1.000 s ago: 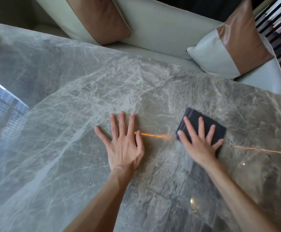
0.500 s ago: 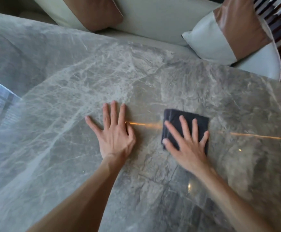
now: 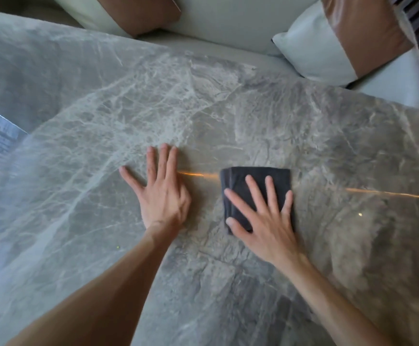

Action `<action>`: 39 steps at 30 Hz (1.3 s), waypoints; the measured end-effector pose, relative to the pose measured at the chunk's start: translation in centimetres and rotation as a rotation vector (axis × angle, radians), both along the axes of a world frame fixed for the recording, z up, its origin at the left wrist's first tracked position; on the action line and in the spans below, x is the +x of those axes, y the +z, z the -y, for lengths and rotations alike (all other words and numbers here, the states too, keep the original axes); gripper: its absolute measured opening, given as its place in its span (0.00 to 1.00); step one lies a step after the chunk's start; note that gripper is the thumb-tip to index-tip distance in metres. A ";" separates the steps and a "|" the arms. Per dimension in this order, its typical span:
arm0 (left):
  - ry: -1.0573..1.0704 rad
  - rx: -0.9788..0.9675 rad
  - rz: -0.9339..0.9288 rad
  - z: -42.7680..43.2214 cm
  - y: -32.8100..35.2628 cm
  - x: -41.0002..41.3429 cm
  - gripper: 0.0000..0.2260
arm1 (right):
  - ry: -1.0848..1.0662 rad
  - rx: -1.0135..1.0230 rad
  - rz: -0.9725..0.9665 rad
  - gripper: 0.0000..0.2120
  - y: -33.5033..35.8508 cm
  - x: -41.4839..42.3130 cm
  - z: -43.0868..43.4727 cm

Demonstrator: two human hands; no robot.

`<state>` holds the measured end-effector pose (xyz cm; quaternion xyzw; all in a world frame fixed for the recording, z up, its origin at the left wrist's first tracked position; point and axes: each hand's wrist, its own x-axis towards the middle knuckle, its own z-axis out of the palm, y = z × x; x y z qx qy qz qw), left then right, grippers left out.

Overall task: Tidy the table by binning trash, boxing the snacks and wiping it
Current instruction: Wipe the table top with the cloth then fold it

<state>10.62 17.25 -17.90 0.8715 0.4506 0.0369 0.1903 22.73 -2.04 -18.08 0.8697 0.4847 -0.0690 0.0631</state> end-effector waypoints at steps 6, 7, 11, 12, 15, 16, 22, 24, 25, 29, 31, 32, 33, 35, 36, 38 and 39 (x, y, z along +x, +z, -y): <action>-0.008 0.009 0.001 0.1 -0.2 0.3 0.27 | -0.438 0.052 -0.165 0.28 0.1 8.8 -7.9; -0.004 0.001 0.010 0.1 -0.2 0.3 0.27 | -0.417 0.056 -0.169 0.28 0.0 8.8 -9.6; 0.023 -0.022 0.058 0.0 -0.5 0.1 0.25 | -0.123 0.095 -0.065 0.29 -0.4 3.2 -9.8; 0.030 -0.027 0.064 0.0 -0.5 0.1 0.25 | -0.071 0.114 -0.027 0.30 -0.5 1.3 -8.4; 0.031 -0.026 0.078 0.1 -0.5 0.1 0.26 | 0.045 0.098 0.014 0.31 -0.8 -1.9 -2.3; 0.031 -0.024 0.081 0.1 -0.5 0.1 0.25 | 0.073 0.069 0.014 0.31 -0.7 -1.9 -0.2; 0.032 0.002 0.073 0.2 -0.8 0.0 0.26 | -0.219 0.010 -0.075 0.27 -0.5 5.0 1.7; 0.035 0.003 0.074 0.1 -0.8 0.1 0.26 | -0.384 0.062 -0.146 0.26 -0.5 8.0 -2.2; 0.038 0.005 0.078 0.2 -0.9 0.2 0.26 | -0.433 0.082 -0.158 0.26 -0.5 9.1 -4.5; 0.050 0.017 0.114 0.2 -1.3 0.1 0.26 | -0.267 0.108 -0.157 0.27 -0.6 8.5 -11.3; 0.055 -0.010 0.179 0.0 -1.3 -0.1 0.26 | -0.046 0.118 -0.119 0.29 -0.7 5.5 -11.7; 0.063 -0.044 0.235 -0.1 -1.2 -0.2 0.26 | 0.044 0.129 -0.098 0.30 -0.7 3.9 -11.2; 0.082 -0.095 0.307 -0.1 -0.9 -0.4 0.26 | 0.118 0.144 -0.079 0.31 -0.7 2.3 -10.3; 0.177 -0.263 0.498 -0.1 -0.1 -0.7 0.27 | 0.218 0.181 -0.077 0.31 -0.6 -0.7 -8.0; 0.240 -0.382 0.605 -0.3 0.5 -0.8 0.27 | 0.256 0.193 -0.104 0.31 -0.4 -1.9 -6.8; 0.336 -0.609 0.763 -0.8 1.9 -1.2 0.27 | 0.328 0.196 -0.198 0.31 0.1 -3.5 -4.1; 0.374 -0.683 0.798 -0.9 2.7 -1.9 0.27 | 0.366 0.192 -0.256 0.31 0.3 -3.9 -2.6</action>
